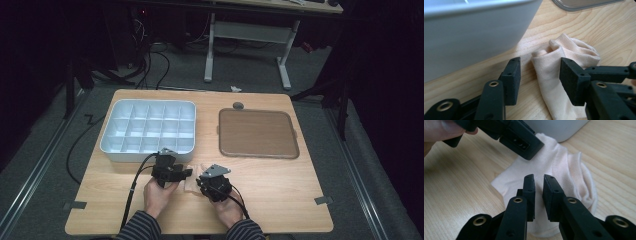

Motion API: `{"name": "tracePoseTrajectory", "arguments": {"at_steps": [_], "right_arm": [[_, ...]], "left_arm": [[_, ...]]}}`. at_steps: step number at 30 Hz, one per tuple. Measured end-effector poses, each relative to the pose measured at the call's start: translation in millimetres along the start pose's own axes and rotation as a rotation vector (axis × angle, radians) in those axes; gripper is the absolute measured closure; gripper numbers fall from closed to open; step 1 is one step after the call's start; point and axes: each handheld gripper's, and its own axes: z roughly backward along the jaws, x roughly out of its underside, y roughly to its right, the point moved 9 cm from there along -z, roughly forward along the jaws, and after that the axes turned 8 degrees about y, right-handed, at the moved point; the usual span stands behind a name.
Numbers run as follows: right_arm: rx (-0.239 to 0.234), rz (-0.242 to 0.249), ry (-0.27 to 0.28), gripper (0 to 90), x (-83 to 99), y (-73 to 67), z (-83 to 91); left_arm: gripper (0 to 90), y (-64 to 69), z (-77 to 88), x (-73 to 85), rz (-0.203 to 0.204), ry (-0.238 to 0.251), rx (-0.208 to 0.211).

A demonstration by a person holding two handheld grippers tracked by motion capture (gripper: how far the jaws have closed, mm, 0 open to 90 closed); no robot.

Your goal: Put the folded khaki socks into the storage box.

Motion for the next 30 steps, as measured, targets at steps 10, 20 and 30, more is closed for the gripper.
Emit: {"name": "tracePoseTrajectory", "arguments": {"at_steps": [10, 20, 30], "right_arm": [[-0.020, 0.026, -0.021, 79.7, 11.0, -2.2, 1.5], [-0.039, 0.017, -0.009, 79.9, 13.7, -1.9, 3.8], [-0.054, 0.025, -0.016, 81.3, 17.0, -6.6, 9.4]], "left_arm": [[62.1, 3.9, -7.8, 3.9, 0.004, -0.020, 0.024], [79.8, 6.0, -10.5, 7.0, -0.008, -0.035, 0.042], [84.6, 9.1, -3.3, 14.7, -0.018, -0.049, 0.063]]}}
